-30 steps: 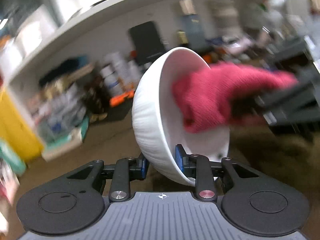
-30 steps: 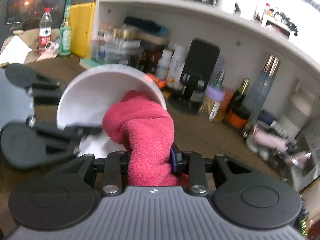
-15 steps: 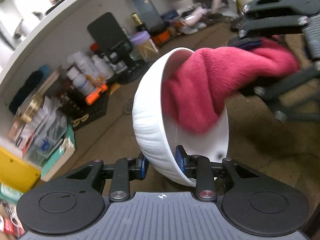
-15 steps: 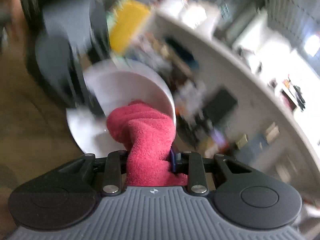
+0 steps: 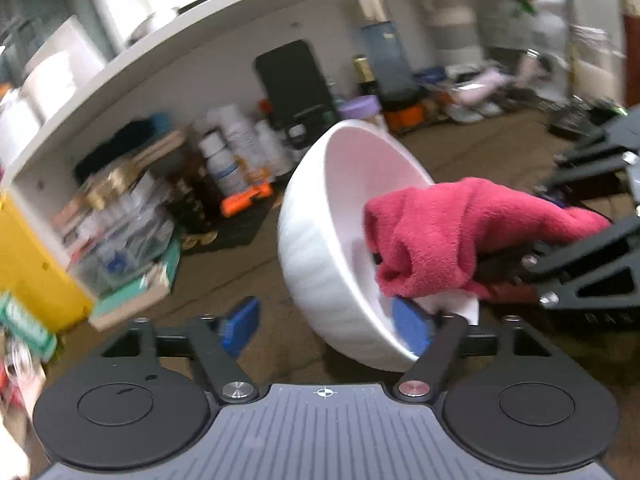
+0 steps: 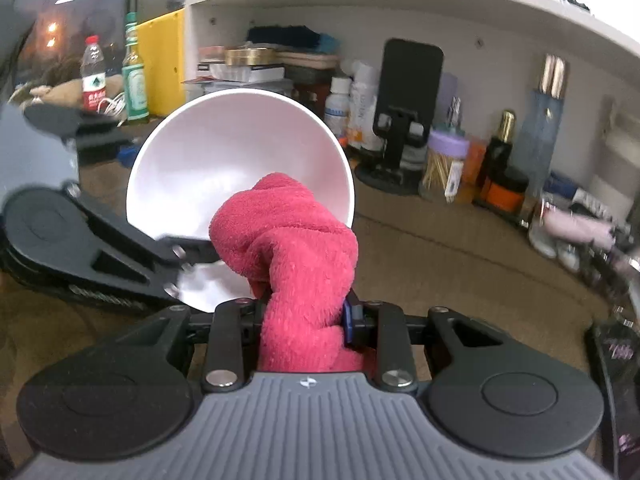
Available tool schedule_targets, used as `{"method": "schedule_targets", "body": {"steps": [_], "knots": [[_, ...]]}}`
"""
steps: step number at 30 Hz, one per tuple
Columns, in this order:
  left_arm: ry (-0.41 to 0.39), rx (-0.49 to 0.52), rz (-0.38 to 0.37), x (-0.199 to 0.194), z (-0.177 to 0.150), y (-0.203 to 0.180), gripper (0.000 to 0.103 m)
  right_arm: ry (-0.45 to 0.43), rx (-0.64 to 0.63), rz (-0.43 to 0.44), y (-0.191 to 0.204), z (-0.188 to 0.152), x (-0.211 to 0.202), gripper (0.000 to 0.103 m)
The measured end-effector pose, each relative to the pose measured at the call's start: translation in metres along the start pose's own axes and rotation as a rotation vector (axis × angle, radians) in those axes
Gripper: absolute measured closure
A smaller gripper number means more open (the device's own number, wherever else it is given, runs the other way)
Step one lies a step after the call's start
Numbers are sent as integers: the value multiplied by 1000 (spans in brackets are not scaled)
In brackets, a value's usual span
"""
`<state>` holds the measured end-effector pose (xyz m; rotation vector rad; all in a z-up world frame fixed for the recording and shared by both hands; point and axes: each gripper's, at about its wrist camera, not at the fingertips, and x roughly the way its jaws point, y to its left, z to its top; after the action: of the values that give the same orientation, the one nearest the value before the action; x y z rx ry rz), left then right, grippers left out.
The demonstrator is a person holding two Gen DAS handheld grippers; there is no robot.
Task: Clean bowl
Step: 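Rotate the bowl with the left tool while the right tool wipes its inner wall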
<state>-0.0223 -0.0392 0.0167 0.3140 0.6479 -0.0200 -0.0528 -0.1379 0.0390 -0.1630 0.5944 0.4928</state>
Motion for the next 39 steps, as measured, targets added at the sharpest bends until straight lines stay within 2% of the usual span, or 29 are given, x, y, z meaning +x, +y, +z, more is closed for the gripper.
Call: {"method": "schedule_targets", "body": {"steps": [2,3,4,5,6,8,11,15,19,22,24,27,31,35,38,39], "knots": [[-1,-86,1,5,-4,3,9,3,24,12,-1,-1,-1,73],[-10,-125,-4,7,-6,5,12,3,34,18,-3,-1,-1,73],[-18,-163,-8,8,-8,8,20,2,41,22,-4,-1,-2,72],[-21,-175,-18,7,-8,10,39,0,50,29,-5,-1,-3,72],[-26,-189,-44,6,-8,13,52,-2,57,34,-5,-1,-4,72],[-33,-194,-68,4,-8,15,70,-10,71,38,-6,0,-7,71],[-46,-154,-45,-3,-11,14,74,-5,110,53,-8,2,-10,71],[-72,8,16,-18,-16,3,75,23,184,108,-6,-1,-14,71],[-78,154,27,-35,-22,-5,75,20,139,47,4,2,-20,72],[-67,187,29,-41,-24,-9,75,-37,25,-40,20,12,-23,74],[-57,206,29,-44,-26,-12,72,-79,-105,-118,41,19,-22,74],[-38,186,-10,-41,-29,-2,70,-160,-277,-180,64,19,-23,74],[-22,210,-46,-41,-28,7,70,-231,-418,-181,76,18,-30,74],[-18,256,-47,-40,-23,5,69,-329,-703,-161,104,-2,-44,76],[13,265,-93,-35,-12,14,69,-312,-833,-176,112,-20,-45,76],[18,266,-101,-34,-10,16,69,-279,-805,-187,107,-22,-42,76]]}}
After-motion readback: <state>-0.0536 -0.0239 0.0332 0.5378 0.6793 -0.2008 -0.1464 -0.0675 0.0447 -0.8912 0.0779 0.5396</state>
